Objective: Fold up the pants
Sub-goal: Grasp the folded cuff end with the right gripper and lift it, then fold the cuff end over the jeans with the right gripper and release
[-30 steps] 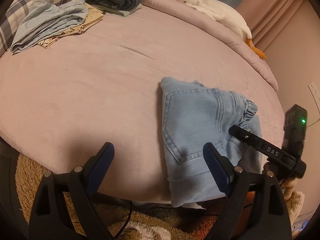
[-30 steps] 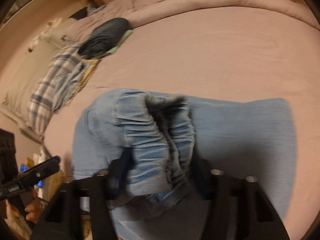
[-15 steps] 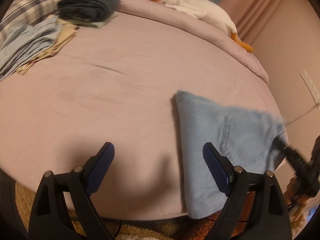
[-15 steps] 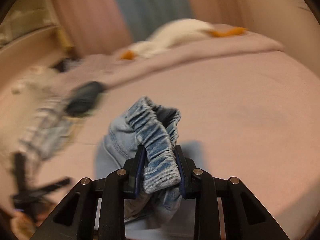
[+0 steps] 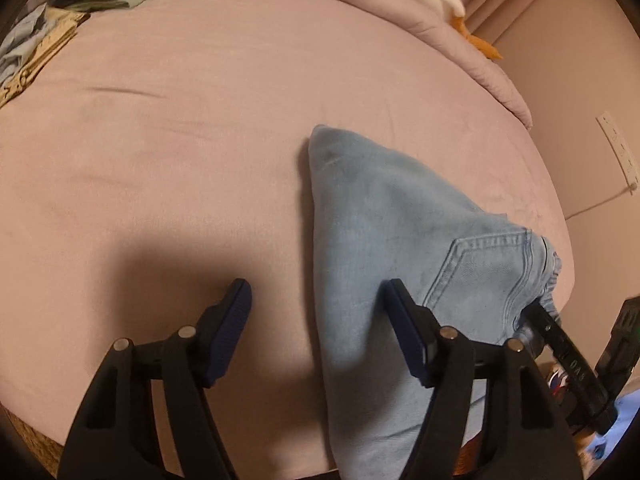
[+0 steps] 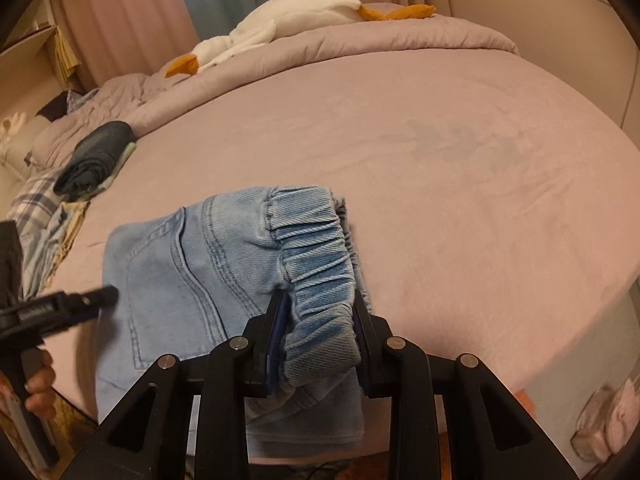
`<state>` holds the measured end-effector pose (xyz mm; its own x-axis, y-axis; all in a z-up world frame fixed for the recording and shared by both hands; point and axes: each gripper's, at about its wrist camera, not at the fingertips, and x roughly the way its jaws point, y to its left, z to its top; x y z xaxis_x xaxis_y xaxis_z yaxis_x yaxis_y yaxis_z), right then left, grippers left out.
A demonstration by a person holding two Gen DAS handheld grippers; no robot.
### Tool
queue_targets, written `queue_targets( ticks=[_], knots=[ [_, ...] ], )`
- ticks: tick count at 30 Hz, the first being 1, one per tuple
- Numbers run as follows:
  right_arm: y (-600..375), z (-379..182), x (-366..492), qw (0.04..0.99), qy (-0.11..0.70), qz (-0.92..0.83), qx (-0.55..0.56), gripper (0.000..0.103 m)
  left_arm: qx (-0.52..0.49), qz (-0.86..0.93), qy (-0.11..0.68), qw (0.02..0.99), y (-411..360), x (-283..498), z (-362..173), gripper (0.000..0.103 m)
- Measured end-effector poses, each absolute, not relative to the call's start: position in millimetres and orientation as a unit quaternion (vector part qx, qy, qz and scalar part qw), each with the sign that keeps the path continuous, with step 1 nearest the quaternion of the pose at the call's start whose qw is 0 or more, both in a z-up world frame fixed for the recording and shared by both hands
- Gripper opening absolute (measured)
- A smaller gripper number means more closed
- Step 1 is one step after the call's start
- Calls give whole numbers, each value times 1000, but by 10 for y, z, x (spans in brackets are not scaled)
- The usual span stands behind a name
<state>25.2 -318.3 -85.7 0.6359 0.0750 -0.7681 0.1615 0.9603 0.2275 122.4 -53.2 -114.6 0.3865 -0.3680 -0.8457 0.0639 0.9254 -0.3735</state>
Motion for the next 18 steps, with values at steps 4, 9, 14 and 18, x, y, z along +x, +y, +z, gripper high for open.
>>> queue_targets(
  ticks=[4,9,14,18],
  knots=[
    [-3172,-854,224,891,429,-24,146,30,-115,-140,543,820,-592,1102,-1152,71],
    [-3194,-866,194,892,427,-25,146,30,-96,-146,543,821,-632,909,-1199,71],
    [-3218,-872,191,891,429,-23,151,30,-97,-148,546,819,-611,739,-1217,71],
    [-3224,-871,197,891,428,-23,147,30,-108,-155,554,811,-577,651,-1225,71]
  ],
)
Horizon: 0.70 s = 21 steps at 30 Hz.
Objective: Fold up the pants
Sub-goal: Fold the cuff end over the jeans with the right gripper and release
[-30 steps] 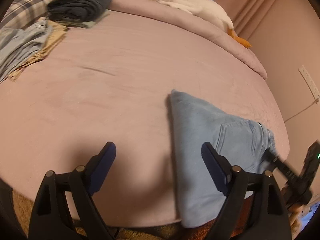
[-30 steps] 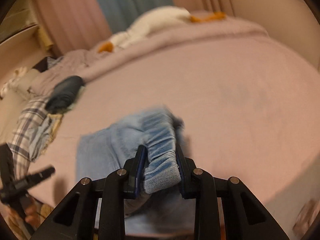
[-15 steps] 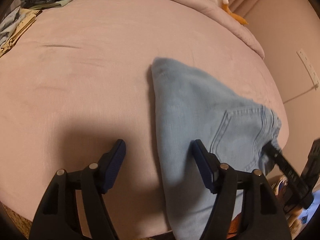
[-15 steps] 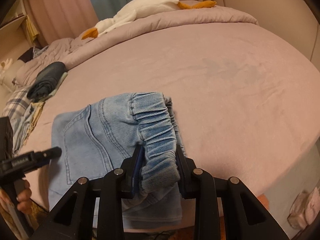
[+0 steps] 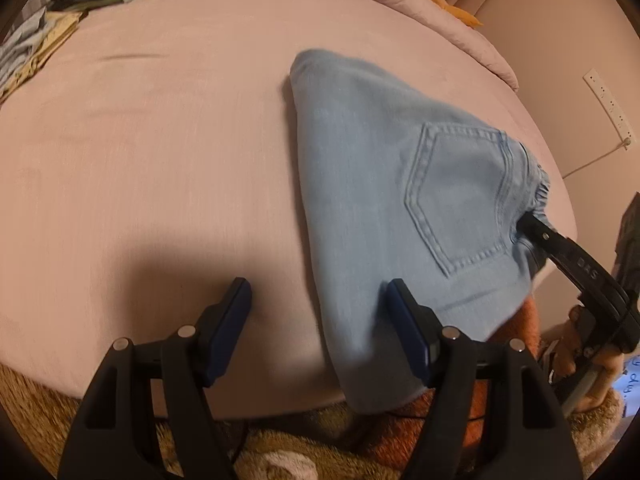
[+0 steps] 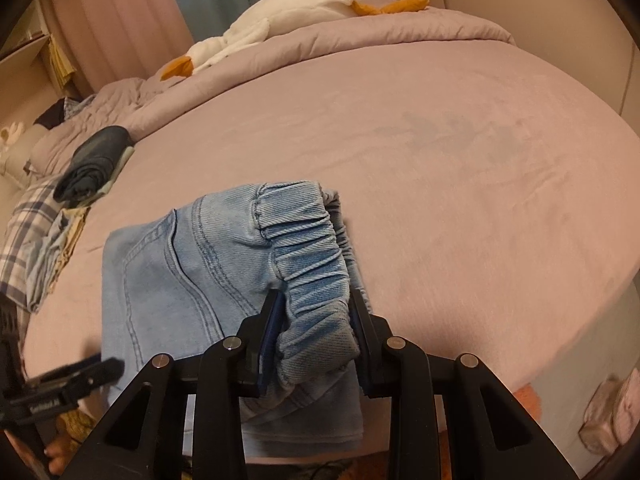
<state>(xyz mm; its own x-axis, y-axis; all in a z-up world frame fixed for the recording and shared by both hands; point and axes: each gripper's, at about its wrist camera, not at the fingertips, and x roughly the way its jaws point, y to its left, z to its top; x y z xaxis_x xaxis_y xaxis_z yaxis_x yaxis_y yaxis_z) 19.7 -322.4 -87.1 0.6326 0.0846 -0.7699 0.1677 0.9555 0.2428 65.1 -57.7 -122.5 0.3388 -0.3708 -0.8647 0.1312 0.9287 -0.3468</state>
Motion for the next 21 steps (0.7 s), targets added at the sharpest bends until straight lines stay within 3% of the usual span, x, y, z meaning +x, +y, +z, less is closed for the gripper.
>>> queue_targets(
  ticks=[12,13,15,16,17,19,21],
  knots=[
    [-3276,-863,175,891,430,-19,146,30,-130,-155,568,798,-521,387,-1215,68],
    [-3290,-855,161,890,431,-17,149,33,-138,-158,570,795,-479,339,-1197,68],
    [-3357,-834,124,885,438,-17,156,49,-153,-158,567,794,-407,343,-1123,68],
    [-3405,-816,93,886,436,-19,156,68,-156,-156,560,798,-395,336,-1083,69],
    [-3450,-794,50,891,425,-15,161,80,-158,-156,541,811,-364,348,-1015,70],
    [-3549,-779,15,892,415,-5,177,80,-151,-153,523,825,-360,361,-964,79],
    [-3672,-814,25,883,420,10,207,80,-145,-155,519,828,-383,445,-962,80]
  ],
)
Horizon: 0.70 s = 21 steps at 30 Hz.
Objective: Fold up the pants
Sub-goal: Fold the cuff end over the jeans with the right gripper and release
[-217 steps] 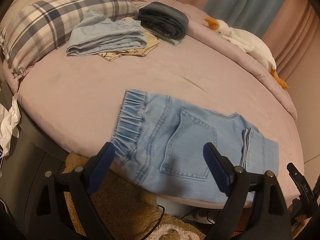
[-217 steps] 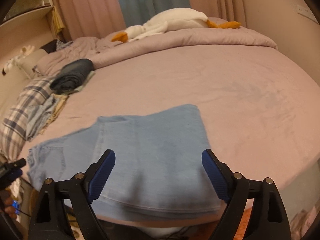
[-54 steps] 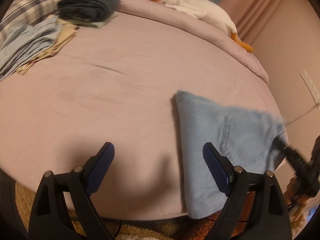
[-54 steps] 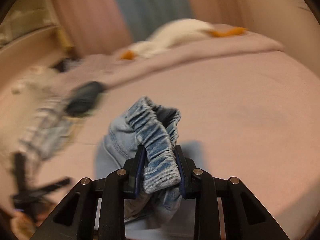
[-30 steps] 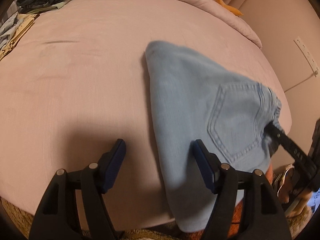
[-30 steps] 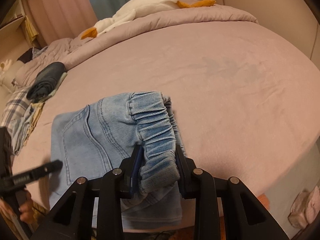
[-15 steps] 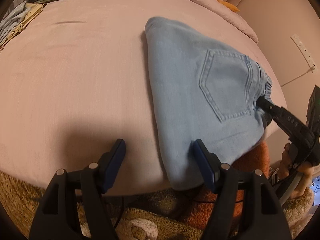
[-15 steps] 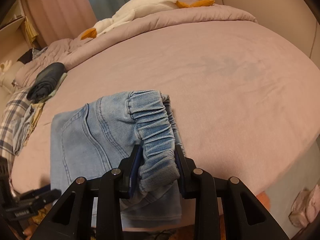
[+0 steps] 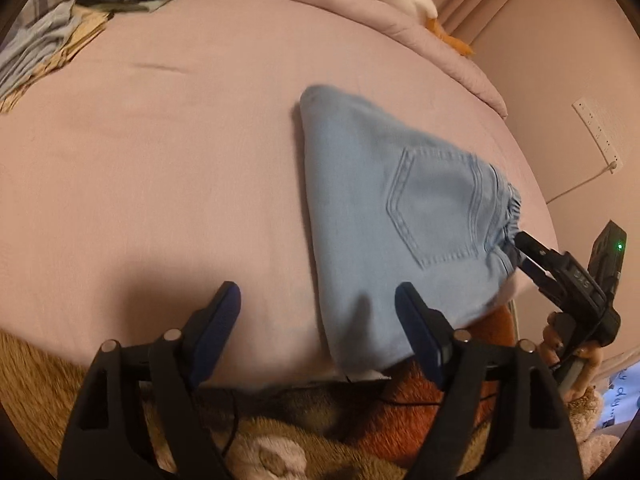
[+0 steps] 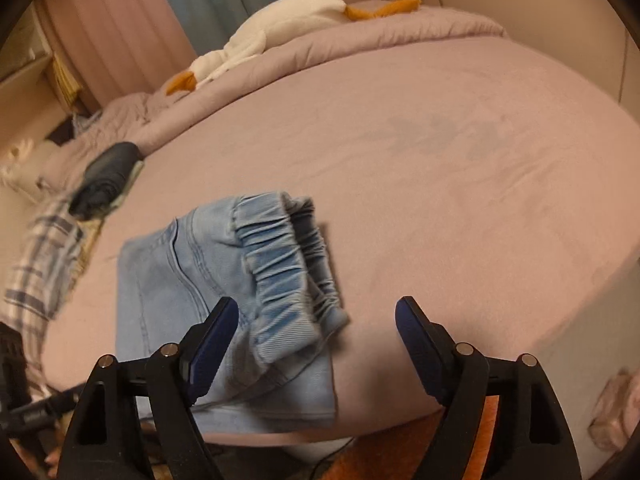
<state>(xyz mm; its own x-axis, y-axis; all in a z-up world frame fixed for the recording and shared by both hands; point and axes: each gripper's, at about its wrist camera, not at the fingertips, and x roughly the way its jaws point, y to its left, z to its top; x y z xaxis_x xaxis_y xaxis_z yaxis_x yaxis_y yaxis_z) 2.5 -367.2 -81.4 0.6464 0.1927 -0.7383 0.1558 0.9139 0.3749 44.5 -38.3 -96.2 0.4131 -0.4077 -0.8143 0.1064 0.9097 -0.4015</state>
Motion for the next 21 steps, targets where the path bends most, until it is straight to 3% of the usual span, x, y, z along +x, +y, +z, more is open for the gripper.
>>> queue_targets(
  ticks=[9,15,18,21],
  knots=[
    [-3561,-1142,211,839,464,111,260,80,-168,-186,554,794,-566,905,-1224,77],
    [-3378,-1190,455,835,468,146,252,80,-184,-205,547,790,-668,1124,-1269,56],
    [-3319,-1170,536,834,471,145,248,69,-193,-191,550,790,-669,1133,-1247,47],
    [-3281,-1092,457,842,460,142,246,51,-183,-178,542,801,-689,1073,-1190,37]
  ],
)
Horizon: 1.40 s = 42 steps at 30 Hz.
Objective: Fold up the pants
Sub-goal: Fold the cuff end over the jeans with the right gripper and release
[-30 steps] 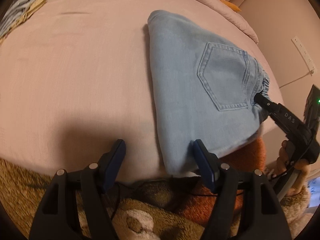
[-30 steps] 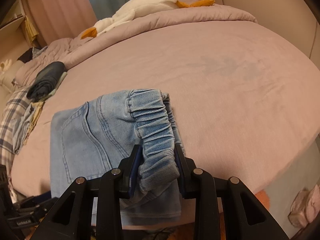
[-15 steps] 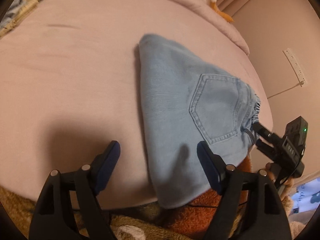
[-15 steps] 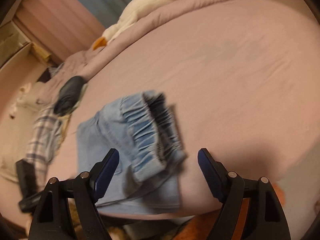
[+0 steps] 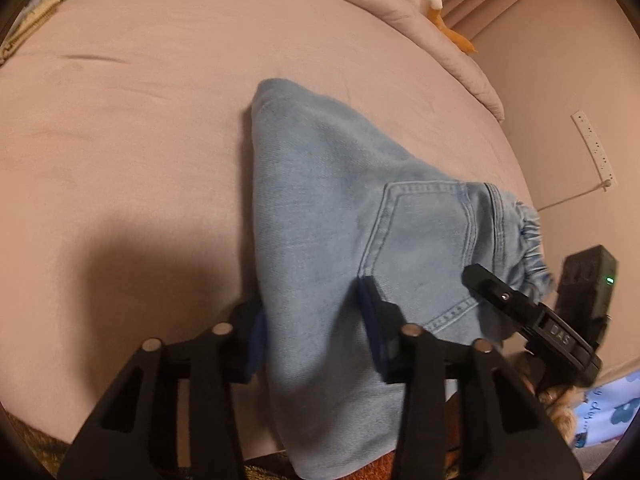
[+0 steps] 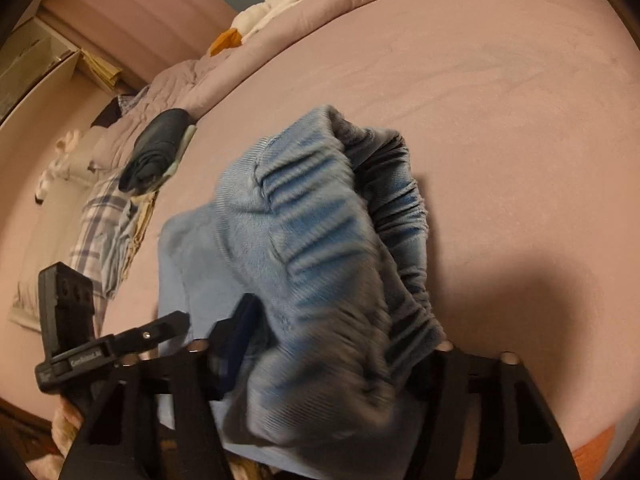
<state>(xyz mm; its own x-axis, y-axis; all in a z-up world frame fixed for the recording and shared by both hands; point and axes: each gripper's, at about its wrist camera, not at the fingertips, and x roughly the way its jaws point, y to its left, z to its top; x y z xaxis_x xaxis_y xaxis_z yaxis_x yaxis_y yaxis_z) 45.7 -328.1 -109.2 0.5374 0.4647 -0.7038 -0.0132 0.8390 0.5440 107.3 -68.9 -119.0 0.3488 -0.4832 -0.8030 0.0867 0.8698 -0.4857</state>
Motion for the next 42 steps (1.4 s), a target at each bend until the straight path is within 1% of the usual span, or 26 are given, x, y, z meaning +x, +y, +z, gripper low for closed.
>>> queue_targets(
  ticks=[1,2,3,4,11,18,26,32,35,36,37,39,41,42],
  knots=[
    [-3267,-1065,435,845,453,141,245,45,-181,-176,539,804,-697,1047,-1157,34],
    [-3248,-1018,397,849,447,139,245,43,-179,-176,535,806,-701,1034,-1127,33],
    [-3245,-978,381,852,443,138,243,41,-178,-177,533,808,-687,1014,-1109,28],
    [-3218,-911,345,856,434,139,243,40,-174,-179,528,812,-690,996,-1061,26],
    [-3074,-519,284,875,395,162,228,38,-181,-189,495,828,-570,1000,-734,26],
    [-2934,-256,531,887,366,183,216,38,-175,-183,461,851,-362,1205,-491,27],
    [-2677,-270,974,888,372,190,194,38,-179,-158,459,856,-172,1611,-582,27],
    [-2552,-423,1232,881,392,186,190,38,-193,-141,479,845,-34,1944,-817,27],
    [-2520,-607,1343,867,419,179,203,38,-191,-127,508,830,-16,2052,-1023,27],
    [-2519,-664,1351,862,428,176,207,39,-190,-121,515,827,-11,2076,-1083,32],
    [-2517,-721,1364,857,438,174,209,39,-190,-118,516,826,-5,2084,-1109,35],
    [-2518,-825,1365,851,459,157,201,39,-187,-114,516,828,0,2065,-1137,36],
    [-2560,-873,1351,846,465,154,212,41,-188,-103,516,830,13,2047,-1137,45],
    [-2588,-894,1346,842,472,148,218,42,-189,-93,518,829,25,2041,-1136,58]
  ],
)
